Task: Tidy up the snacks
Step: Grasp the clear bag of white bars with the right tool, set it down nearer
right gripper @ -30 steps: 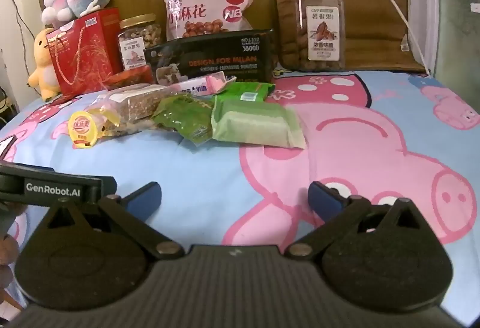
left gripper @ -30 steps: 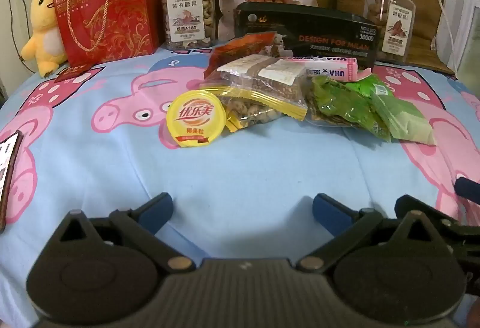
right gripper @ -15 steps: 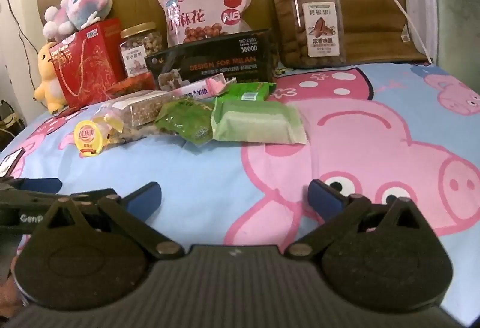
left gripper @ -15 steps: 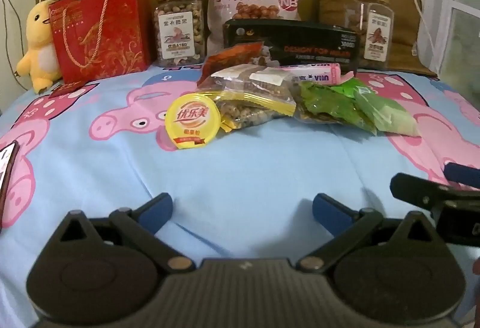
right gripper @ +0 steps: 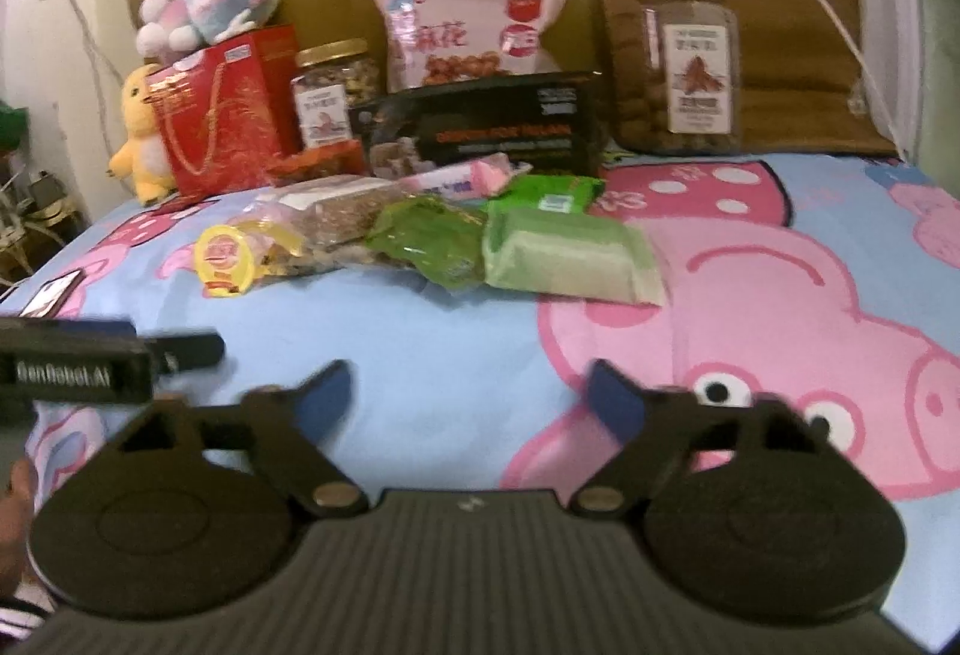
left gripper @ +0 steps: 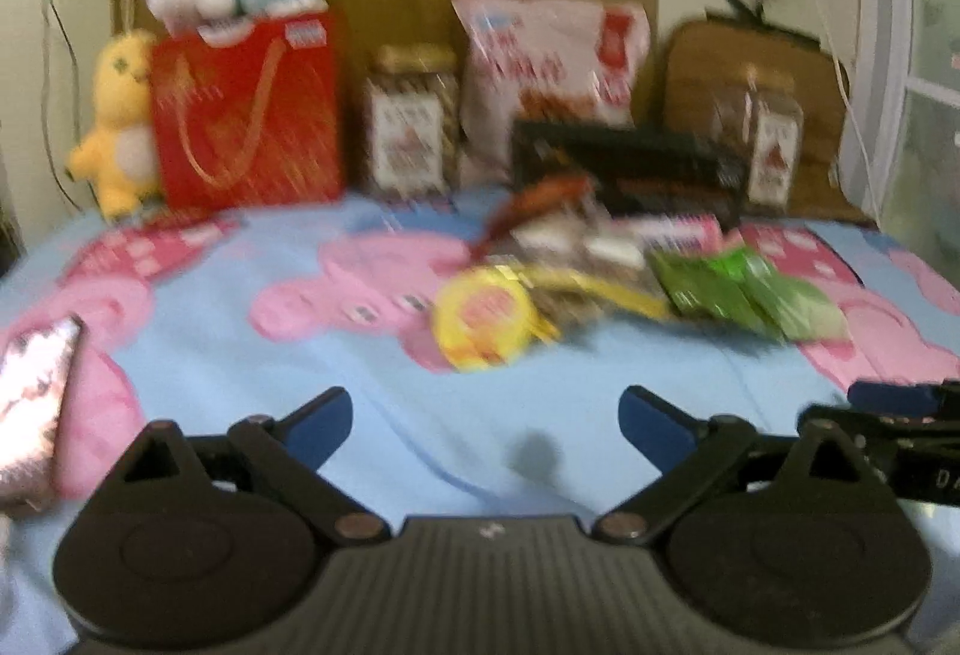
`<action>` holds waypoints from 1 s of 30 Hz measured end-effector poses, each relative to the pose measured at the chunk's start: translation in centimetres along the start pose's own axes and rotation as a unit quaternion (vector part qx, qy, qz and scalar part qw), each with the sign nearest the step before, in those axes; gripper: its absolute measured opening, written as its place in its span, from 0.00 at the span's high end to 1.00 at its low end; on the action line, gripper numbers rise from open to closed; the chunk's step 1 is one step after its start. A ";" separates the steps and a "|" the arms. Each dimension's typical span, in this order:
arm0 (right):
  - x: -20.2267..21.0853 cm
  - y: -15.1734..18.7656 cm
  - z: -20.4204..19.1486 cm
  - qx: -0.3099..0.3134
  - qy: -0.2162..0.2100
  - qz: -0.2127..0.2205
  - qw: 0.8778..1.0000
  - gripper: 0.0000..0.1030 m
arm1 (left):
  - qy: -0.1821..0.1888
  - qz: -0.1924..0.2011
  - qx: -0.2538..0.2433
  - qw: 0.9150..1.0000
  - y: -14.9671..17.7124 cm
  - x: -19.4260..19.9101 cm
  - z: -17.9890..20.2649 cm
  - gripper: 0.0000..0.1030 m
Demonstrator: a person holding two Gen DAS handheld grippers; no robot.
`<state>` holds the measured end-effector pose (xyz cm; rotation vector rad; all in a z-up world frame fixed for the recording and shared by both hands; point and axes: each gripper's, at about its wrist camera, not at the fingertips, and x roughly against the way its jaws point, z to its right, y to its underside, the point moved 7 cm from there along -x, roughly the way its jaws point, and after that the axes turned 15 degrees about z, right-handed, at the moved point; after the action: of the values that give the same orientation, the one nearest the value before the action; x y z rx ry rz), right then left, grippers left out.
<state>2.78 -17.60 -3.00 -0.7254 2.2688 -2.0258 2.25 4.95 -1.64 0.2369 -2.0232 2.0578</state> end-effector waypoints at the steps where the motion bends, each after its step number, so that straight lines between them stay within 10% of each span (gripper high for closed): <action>1: -0.2 -0.1 -0.2 -0.004 -0.011 -0.004 1.000 0.42 | 0.001 0.007 0.002 1.000 -0.5 0.2 -0.6 0.09; 9: -3.6 -3.2 -3.7 -0.062 -0.113 -0.030 0.991 0.54 | 0.064 0.014 0.091 0.994 -2.9 0.0 -3.1 0.32; 19: -10.3 -4.2 -2.8 -0.313 -0.124 -0.123 0.933 0.47 | 0.095 0.001 0.104 0.990 0.0 1.4 -2.1 0.35; 21: -10.8 -3.8 -2.9 -0.336 -0.129 -0.141 0.922 0.78 | 0.098 -0.004 0.106 0.989 0.4 1.5 -2.1 0.35; 23: -10.8 -3.5 -2.5 -0.347 -0.132 -0.146 0.917 0.81 | 0.102 -0.006 0.105 0.989 0.5 1.5 -2.1 0.35; 30: -6.5 -4.6 -1.4 -0.275 -0.174 -0.130 0.937 0.84 | 0.141 -0.010 0.111 0.984 0.5 1.5 -1.2 0.35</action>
<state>9.61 -14.26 -0.26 -1.3522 2.6196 -1.1673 0.77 6.28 -1.70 0.0016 -1.6235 2.1633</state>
